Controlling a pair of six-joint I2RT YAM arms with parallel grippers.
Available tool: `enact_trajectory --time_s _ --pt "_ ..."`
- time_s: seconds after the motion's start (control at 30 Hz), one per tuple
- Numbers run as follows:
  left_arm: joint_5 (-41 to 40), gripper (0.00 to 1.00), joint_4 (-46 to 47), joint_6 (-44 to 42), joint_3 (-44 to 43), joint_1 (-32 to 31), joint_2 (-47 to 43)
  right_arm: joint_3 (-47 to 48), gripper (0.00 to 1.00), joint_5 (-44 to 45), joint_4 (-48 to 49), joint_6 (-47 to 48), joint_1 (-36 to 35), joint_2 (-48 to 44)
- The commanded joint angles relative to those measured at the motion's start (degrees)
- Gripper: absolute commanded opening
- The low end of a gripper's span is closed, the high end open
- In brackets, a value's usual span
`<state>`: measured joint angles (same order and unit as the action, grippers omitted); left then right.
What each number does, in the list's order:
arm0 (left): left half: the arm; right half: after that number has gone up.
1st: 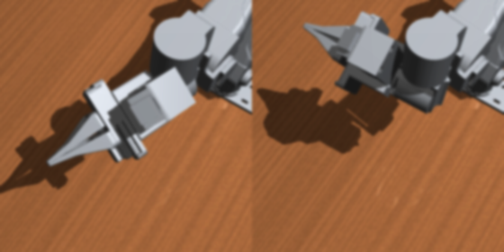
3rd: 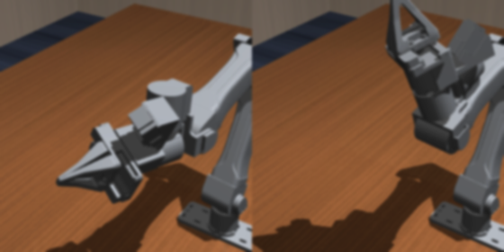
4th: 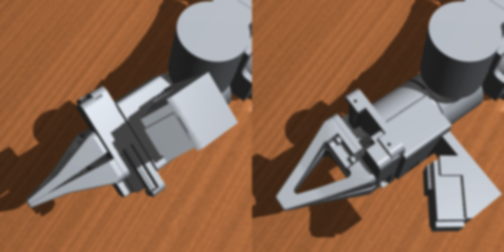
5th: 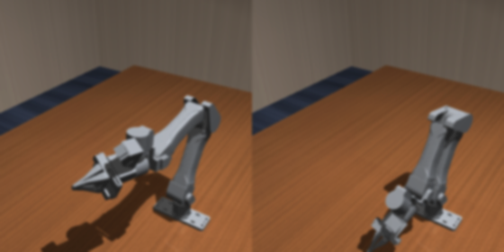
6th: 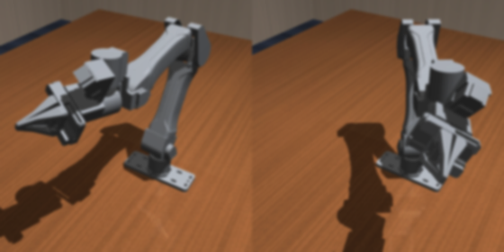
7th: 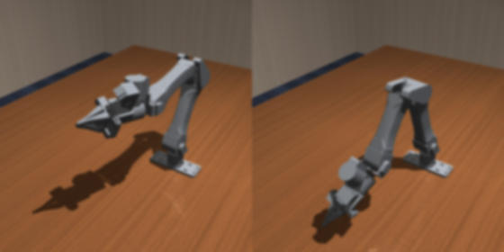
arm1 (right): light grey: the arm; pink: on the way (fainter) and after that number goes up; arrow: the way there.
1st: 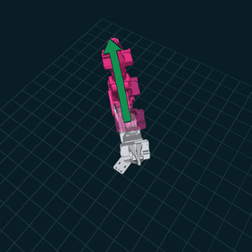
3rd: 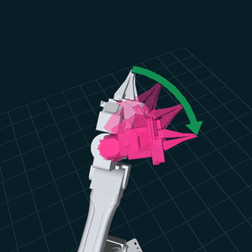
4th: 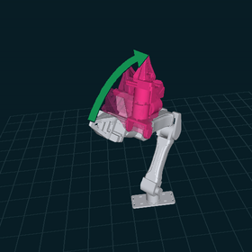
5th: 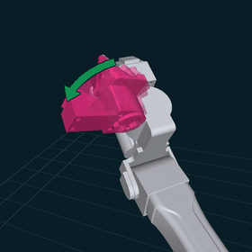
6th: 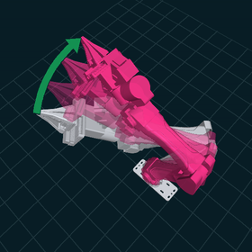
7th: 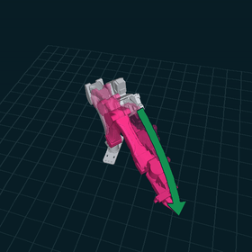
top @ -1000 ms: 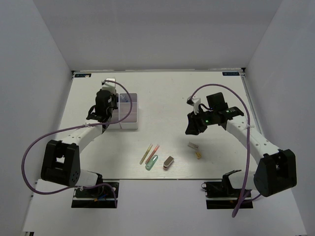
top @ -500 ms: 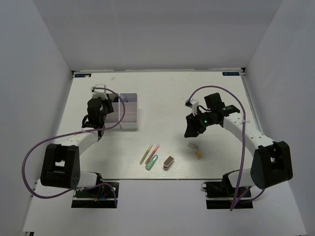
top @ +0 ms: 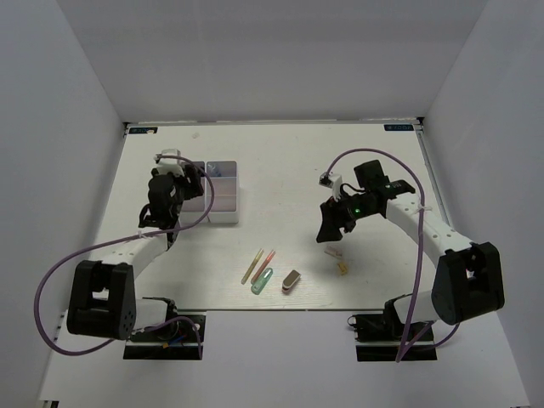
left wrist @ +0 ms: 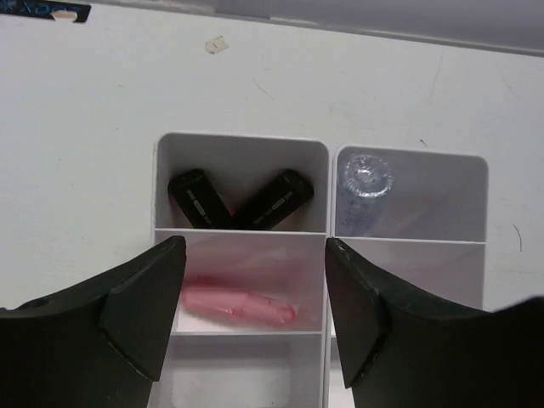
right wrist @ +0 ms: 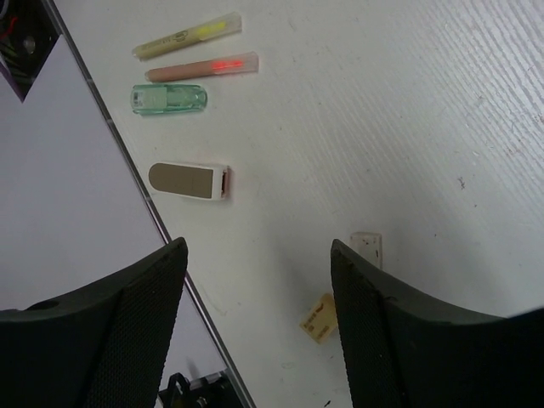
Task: Sort the stationery into containers
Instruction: Place the stationery into the container, then grab a piece of stationery with the left arm
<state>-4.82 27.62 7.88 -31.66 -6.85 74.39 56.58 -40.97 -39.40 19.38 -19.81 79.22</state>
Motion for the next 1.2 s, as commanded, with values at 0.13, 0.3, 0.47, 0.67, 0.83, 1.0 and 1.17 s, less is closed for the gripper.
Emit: enact_trajectory --time_s 0.13,0.3,0.47,0.67,0.83,1.0,1.17 --pt "2.4 0.0 -20.3 3.8 -10.8 -0.9 -10.1 2.0 0.0 -1.0 -1.5 1.8 0.8 -1.6" --pt "21.7 0.06 -54.0 12.1 -28.0 -7.1 -7.2 1.5 0.89 2.3 -1.3 3.7 0.7 -1.6" --pt "32.7 0.69 -71.4 8.9 -27.7 -22.9 -2.2 1.9 0.0 5.4 -2.1 5.6 0.7 -1.4" --pt "30.1 0.63 -64.9 8.6 -17.1 -39.5 -2.8 2.1 0.63 7.4 -2.2 5.0 0.9 -1.6" --pt "19.1 0.39 -63.6 8.0 -15.7 -50.0 -0.8 2.4 0.2 8.0 -2.3 4.8 1.3 -0.9" --pt "5.5 0.41 -66.0 7.8 -17.9 -56.6 3.2 2.7 0.29 8.2 -2.5 4.5 1.3 0.1" --pt "0.3 0.49 -65.1 9.6 -17.3 -57.4 7.8 2.7 0.34 9.0 -2.5 4.3 1.4 0.3"
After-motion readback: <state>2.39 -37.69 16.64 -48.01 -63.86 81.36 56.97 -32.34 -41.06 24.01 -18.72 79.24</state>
